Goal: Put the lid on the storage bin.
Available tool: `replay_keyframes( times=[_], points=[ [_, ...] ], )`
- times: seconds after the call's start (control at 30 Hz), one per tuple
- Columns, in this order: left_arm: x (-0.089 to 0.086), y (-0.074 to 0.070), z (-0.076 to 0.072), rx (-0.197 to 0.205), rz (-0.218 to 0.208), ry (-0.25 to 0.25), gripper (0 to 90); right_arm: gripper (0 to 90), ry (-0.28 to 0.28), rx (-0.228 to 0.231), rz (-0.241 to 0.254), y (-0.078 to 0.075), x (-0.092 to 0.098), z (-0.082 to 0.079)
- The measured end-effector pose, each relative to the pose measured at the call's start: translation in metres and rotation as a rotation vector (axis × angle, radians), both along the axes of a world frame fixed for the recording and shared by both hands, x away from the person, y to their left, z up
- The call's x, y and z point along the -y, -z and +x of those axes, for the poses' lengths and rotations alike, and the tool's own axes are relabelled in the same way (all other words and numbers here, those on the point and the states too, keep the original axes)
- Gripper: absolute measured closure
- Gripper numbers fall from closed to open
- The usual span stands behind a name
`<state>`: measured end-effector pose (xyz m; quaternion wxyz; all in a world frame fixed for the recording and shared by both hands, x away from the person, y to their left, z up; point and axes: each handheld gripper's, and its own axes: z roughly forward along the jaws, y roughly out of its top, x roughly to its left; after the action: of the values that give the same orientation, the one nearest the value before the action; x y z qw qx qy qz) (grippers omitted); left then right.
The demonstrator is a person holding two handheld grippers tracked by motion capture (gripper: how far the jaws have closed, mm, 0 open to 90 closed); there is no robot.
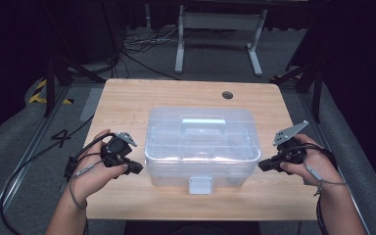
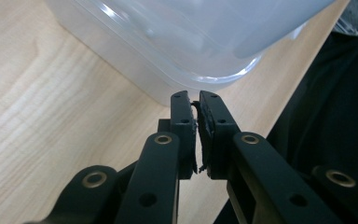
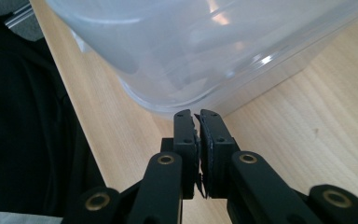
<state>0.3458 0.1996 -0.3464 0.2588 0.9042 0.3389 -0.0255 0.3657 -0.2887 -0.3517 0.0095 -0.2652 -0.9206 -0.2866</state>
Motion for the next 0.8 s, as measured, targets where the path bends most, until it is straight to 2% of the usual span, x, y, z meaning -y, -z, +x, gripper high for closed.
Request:
replay_keyframes(
  times=[0.03, 0.13, 0.17, 0.23, 0.27, 0.3, 0.33, 0.37, 0.43, 0.47, 0.5, 0.53, 0.57, 0.67, 0.73, 0.77, 0.8],
  points=[
    [0.0, 0.0, 0.0, 0.0, 0.0, 0.0, 81.9, 86.4, 0.0, 0.0, 0.0, 0.0, 0.0, 0.0],
    [-0.006, -0.004, 0.0, 0.047, -0.046, -0.028, 80.5, 86.0, 0.017, 0.027, 0.034, -0.005, 0.006, 0.002],
    [-0.009, -0.005, -0.001, 0.075, -0.064, -0.058, 79.0, 85.0, 0.031, 0.043, 0.052, -0.008, 0.009, 0.003],
    [-0.014, -0.007, 0.0, 0.106, -0.091, -0.087, 77.1, 84.0, 0.049, 0.062, 0.077, -0.01, 0.012, 0.004],
    [-0.016, -0.007, 0.0, 0.12, -0.098, -0.096, 76.1, 82.4, 0.068, 0.083, 0.096, -0.012, 0.014, 0.005],
    [-0.016, -0.007, 0.0, 0.12, -0.098, -0.096, 75.1, 82.4, 0.068, 0.083, 0.096, -0.012, 0.014, 0.005],
    [-0.02, -0.007, 0.001, 0.144, -0.118, -0.123, 72.6, 81.7, 0.103, 0.121, 0.134, -0.014, 0.017, 0.007],
    [-0.022, -0.007, 0.002, 0.159, -0.126, -0.137, 70.7, 81.2, 0.118, 0.132, 0.15, -0.015, 0.019, 0.008],
    [-0.026, -0.006, 0.004, 0.164, -0.142, -0.158, 69.7, 78.4, 0.15, 0.167, 0.187, -0.017, 0.022, 0.009],
    [-0.026, -0.006, 0.004, 0.164, -0.142, -0.158, 69.2, 78.4, 0.15, 0.167, 0.187, -0.017, 0.022, 0.009],
    [-0.028, -0.006, 0.005, 0.168, -0.151, -0.164, 69.2, 77.7, 0.165, 0.191, 0.207, -0.018, 0.024, 0.01],
    [-0.03, -0.005, 0.006, 0.181, -0.156, -0.17, 68.7, 76.3, 0.18, 0.2, 0.223, -0.019, 0.025, 0.011],
    [-0.033, -0.004, 0.007, 0.206, -0.151, -0.19, 65.1, 68.1, 0.205, 0.229, 0.25, -0.019, 0.028, 0.012],
    [-0.038, -0.003, 0.011, 0.266, -0.152, -0.225, 60.1, 67.0, 0.252, 0.27, 0.266, -0.018, 0.032, 0.015],
    [-0.041, -0.002, 0.012, 0.277, -0.172, -0.252, 57.3, 63.0, 0.277, 0.283, 0.278, -0.016, 0.035, 0.017],
    [-0.043, -0.001, 0.014, 0.298, -0.179, -0.254, 55.2, 62.3, 0.285, 0.294, 0.272, -0.015, 0.037, 0.018],
    [-0.045, 0.0, 0.015, 0.303, -0.181, -0.266, 54.6, 61.0, 0.298, 0.302, 0.271, -0.014, 0.038, 0.02]
  ],
)
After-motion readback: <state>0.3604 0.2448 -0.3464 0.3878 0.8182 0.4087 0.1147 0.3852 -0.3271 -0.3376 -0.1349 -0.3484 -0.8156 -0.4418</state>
